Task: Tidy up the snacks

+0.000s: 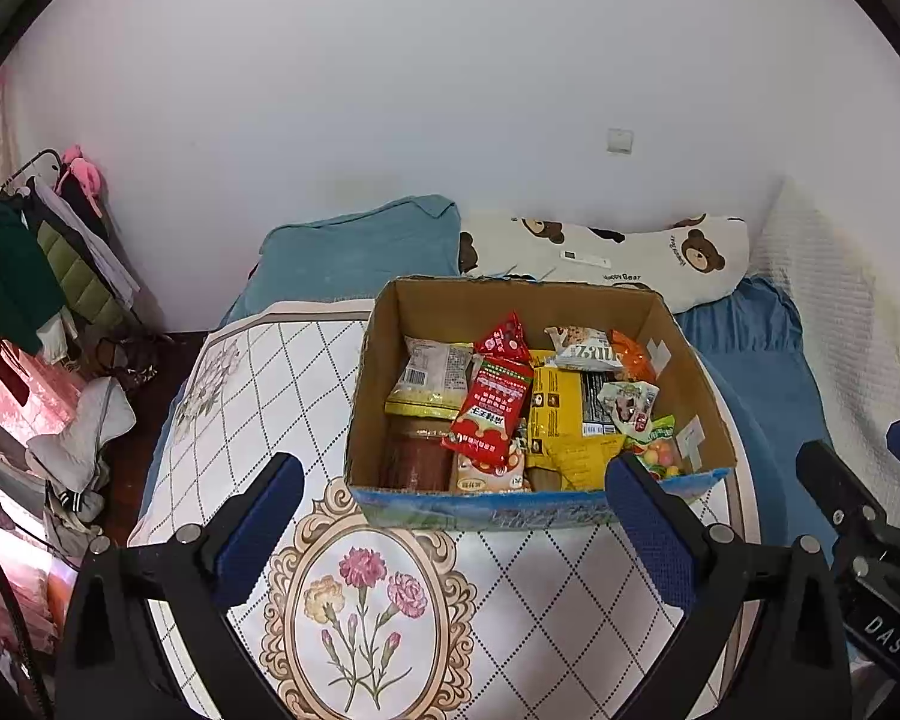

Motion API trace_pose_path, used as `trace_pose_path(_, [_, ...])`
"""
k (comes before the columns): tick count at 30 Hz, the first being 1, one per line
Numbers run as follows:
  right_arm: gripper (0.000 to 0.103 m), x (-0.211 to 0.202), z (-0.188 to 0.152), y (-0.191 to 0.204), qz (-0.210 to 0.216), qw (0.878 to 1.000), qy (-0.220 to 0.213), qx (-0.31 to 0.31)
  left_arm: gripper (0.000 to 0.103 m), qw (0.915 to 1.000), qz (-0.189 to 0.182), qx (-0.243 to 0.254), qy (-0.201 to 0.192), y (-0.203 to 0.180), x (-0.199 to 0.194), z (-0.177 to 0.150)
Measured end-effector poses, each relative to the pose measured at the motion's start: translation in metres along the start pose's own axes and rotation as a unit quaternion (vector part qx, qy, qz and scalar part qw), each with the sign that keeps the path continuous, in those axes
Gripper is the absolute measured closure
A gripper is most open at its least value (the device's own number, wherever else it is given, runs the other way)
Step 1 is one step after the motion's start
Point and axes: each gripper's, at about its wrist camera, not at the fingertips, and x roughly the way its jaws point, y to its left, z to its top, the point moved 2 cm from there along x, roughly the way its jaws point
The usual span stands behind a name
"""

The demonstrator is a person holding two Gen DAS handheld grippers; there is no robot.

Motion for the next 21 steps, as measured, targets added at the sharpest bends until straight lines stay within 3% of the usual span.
trace_pose_path(21, [0.0,0.014,0.0,-0.003,0.002,1.0,0.005,0.001,0.0,0.9998,-0.012,-0.006,0.016,0.002,0.013,-0.001])
